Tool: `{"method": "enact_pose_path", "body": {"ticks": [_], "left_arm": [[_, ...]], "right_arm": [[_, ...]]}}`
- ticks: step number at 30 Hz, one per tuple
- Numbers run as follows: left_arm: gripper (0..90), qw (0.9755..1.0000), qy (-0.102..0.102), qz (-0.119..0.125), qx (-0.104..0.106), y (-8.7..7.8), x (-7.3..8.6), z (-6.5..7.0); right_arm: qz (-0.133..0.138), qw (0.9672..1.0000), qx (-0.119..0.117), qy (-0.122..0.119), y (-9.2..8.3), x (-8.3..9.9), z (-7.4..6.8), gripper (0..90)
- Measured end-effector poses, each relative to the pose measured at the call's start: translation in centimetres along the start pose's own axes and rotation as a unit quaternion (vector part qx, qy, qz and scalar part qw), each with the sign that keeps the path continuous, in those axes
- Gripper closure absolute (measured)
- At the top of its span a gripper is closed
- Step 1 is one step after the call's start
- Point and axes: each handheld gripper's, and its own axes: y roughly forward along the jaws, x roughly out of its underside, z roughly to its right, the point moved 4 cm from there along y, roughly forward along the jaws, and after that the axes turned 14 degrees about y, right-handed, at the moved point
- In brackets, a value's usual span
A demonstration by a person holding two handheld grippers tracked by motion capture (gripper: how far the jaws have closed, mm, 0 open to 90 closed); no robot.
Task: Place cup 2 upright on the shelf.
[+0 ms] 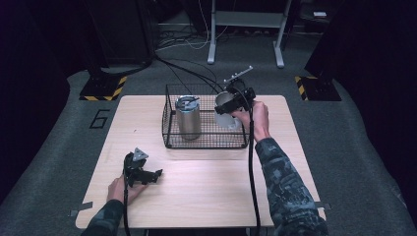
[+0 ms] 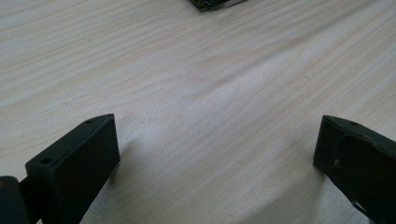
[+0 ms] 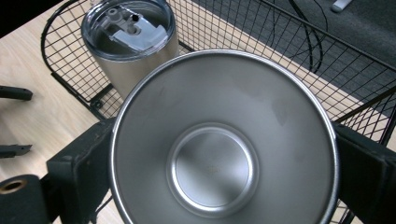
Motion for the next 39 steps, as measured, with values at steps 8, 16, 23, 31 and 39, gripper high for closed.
{"method": "enact_pose_path", "body": {"ticks": [8,16,23,31,39], "left_arm": [[0.0,1.0,-0.002,0.001,0.0,0.0,0.0,0.0],[0.0,1.0,-0.001,0.001,0.0,0.0,0.0,0.0],[0.0,1.0,0.003,-0.001,0.001,0.0,0.0,0.0],[0.0,1.0,-0.001,0.0,0.0,0.0,0.0,0.0],[0.0,1.0,-0.001,0.004,-0.005,0.1,0.0,0.0]], "right_arm": [[-0.004,1.0,0.004,-0.002,1.1,-0.9,0.3,5.4],[-0.017,0.9997,0.015,0.004,2.3,-1.6,0.7,5.4],[-0.029,0.9991,0.022,0.021,4.1,-1.8,1.3,5.4],[-0.041,0.998,0.026,0.039,6.2,-1.6,2.2,5.4],[-0.049,0.9969,0.041,0.046,7.6,-1.5,2.6,5.4]]}}
